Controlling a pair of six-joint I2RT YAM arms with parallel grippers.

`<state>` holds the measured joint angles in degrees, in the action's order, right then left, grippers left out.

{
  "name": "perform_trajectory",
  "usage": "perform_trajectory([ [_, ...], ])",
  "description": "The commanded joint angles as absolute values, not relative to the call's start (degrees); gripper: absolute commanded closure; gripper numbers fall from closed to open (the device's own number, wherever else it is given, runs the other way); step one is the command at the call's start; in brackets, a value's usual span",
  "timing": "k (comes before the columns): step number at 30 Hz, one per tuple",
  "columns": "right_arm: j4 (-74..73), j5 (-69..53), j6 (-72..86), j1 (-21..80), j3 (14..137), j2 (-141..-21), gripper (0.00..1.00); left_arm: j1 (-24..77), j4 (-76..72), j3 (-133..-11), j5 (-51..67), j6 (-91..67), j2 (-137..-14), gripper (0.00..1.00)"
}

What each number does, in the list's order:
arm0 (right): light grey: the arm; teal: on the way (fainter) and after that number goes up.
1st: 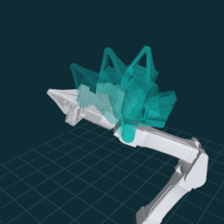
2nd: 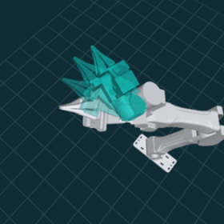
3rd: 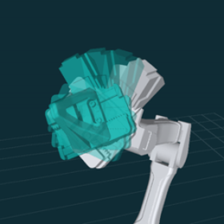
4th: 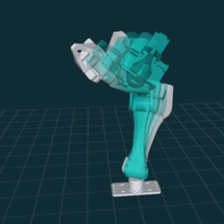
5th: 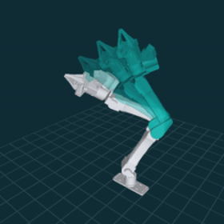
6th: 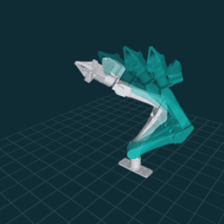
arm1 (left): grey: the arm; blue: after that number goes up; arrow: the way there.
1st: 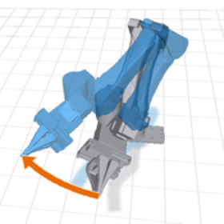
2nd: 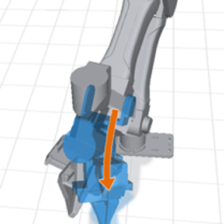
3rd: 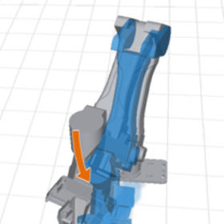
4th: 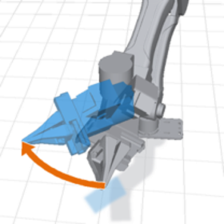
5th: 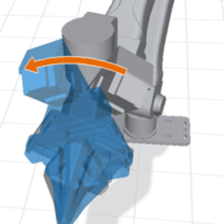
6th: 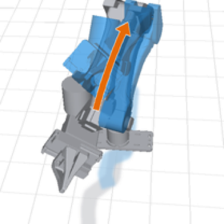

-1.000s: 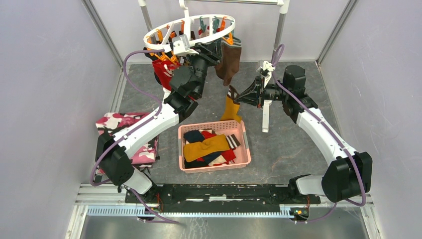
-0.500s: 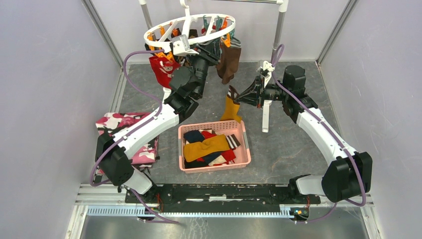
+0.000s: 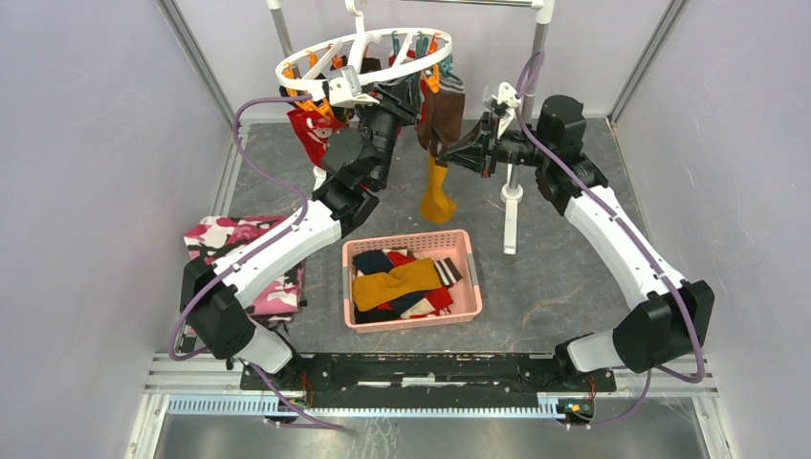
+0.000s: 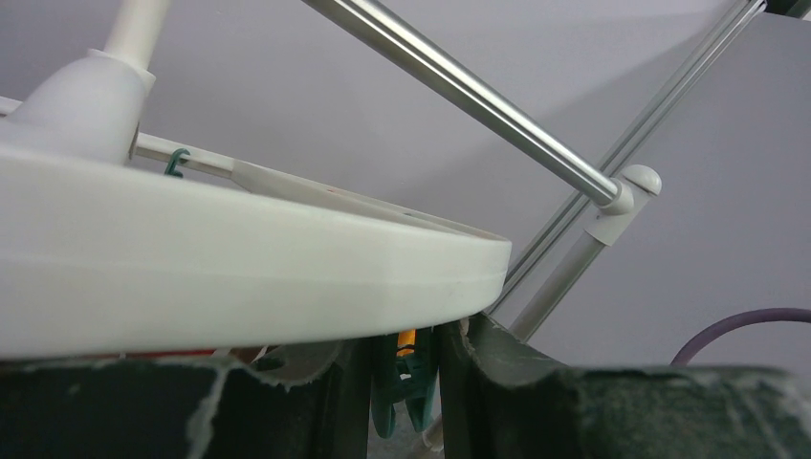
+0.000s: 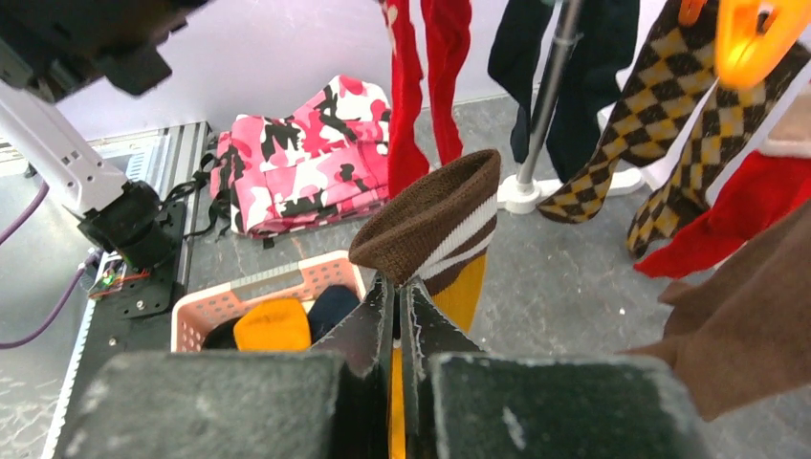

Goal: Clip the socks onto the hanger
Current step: Open the clamp at the hanger.

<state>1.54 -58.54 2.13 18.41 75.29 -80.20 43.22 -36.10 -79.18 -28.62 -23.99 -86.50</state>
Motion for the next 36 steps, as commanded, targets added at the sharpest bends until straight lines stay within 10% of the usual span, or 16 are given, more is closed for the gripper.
perform_trajectory([
  [1,0.29,-53.01,2.44,20.53,81.11,-82.84,1.00,43.15,-37.41,-80.04,-30.67,-24.06,-84.05,0.89],
  [36,14.48,-49.55,26.42,21.44,89.12,-89.54,1.00,43.15,-36.89,-79.11,-29.49,-25.53,-83.32,0.90],
])
